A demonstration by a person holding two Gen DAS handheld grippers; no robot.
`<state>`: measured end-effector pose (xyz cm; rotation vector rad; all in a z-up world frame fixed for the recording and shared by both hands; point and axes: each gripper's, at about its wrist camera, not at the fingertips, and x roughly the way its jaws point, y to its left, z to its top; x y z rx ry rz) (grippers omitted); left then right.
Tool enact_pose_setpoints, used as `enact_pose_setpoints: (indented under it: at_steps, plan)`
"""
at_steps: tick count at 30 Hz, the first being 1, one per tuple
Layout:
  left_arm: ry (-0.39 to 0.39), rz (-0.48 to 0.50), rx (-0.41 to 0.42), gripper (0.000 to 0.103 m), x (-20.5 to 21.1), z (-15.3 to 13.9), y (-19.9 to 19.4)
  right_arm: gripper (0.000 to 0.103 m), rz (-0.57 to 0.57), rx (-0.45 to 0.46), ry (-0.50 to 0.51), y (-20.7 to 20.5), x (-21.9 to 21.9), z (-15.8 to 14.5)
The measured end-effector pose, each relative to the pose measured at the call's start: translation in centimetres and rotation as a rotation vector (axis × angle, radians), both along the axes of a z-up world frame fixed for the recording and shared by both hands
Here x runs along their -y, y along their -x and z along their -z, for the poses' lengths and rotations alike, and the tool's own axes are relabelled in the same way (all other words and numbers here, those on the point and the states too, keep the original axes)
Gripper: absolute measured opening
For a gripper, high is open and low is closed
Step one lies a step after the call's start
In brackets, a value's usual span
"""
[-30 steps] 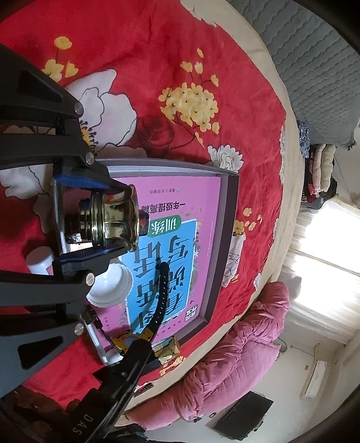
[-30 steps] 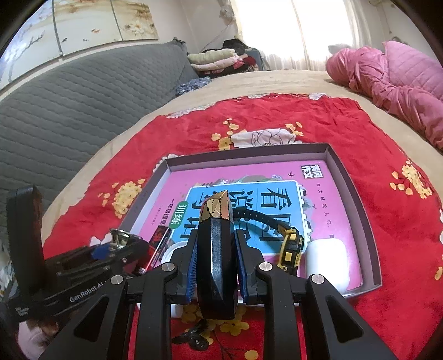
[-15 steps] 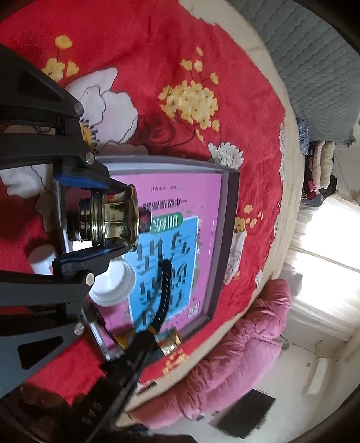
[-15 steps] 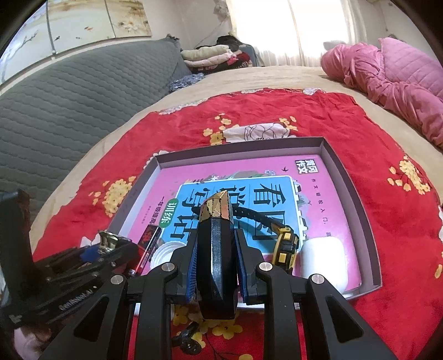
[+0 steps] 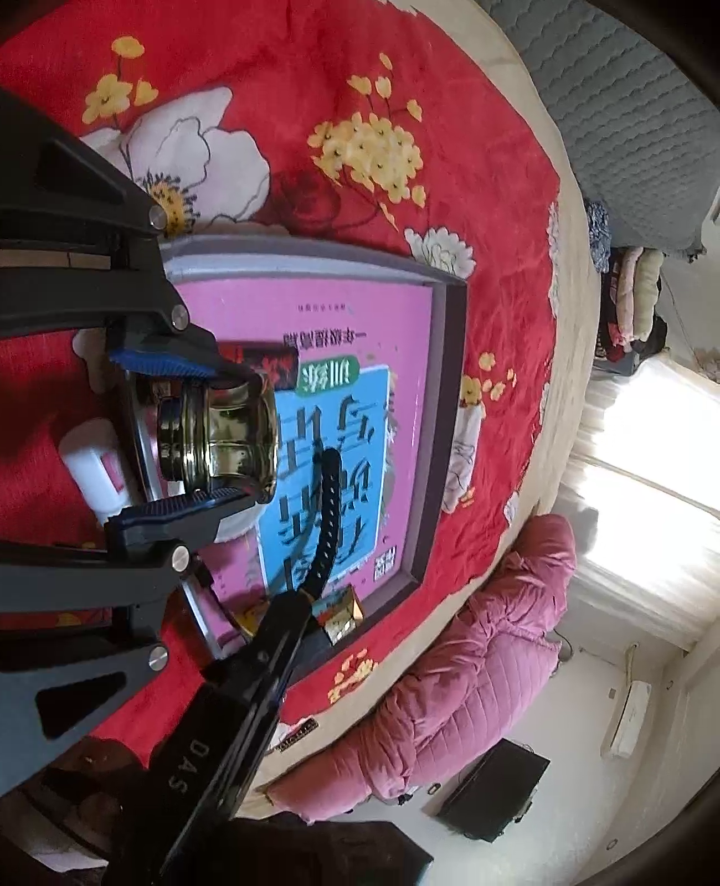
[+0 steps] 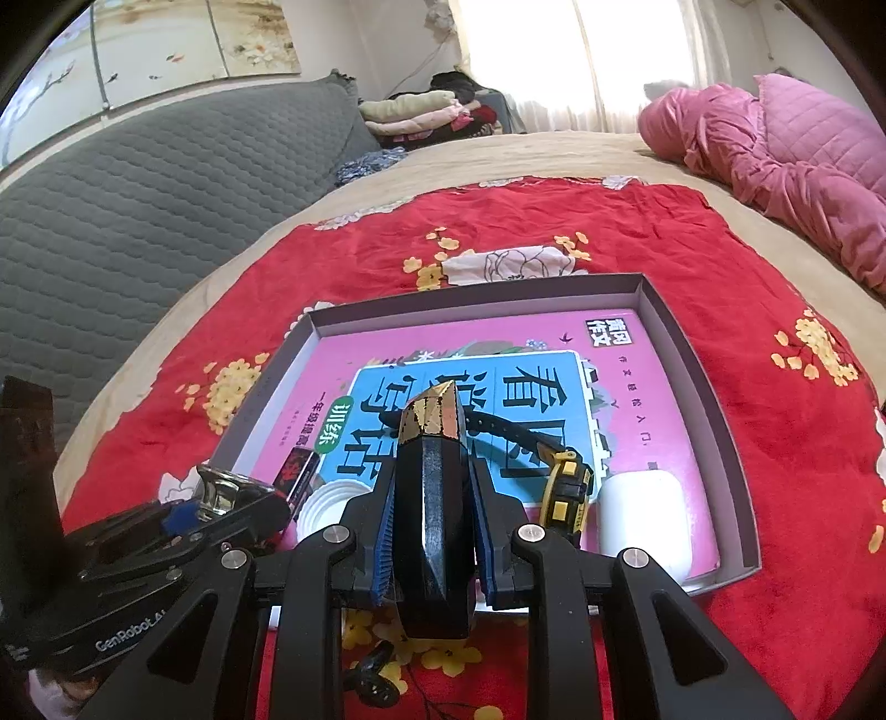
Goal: Organize rigid objects
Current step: 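Lower the black case into the box with the right tool while the left tool holds the cylinder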
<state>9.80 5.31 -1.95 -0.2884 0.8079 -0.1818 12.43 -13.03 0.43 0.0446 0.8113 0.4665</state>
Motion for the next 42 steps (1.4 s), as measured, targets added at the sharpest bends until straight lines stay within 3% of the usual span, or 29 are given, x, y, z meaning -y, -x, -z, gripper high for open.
enact_pose_setpoints:
  at_steps: [12,22,30,42]
  plan:
    - [0.001,0.032,0.005,0.037,1.6,0.0,-0.5,0.024,-0.008,-0.019,0.015,-0.4,-0.4,0.7]
    - [0.02,0.064,-0.005,0.037,2.5,0.2,-1.6,0.024,-0.027,-0.07,0.115,-1.6,-1.0,2.5]
    - [-0.016,0.084,-0.065,0.037,3.0,1.3,-2.2,0.023,-0.03,-0.058,0.173,-1.9,-1.1,2.9]
    - [-0.057,0.076,-0.091,0.037,3.2,1.4,-2.1,0.024,-0.005,-0.065,0.24,-2.4,-0.9,3.2]
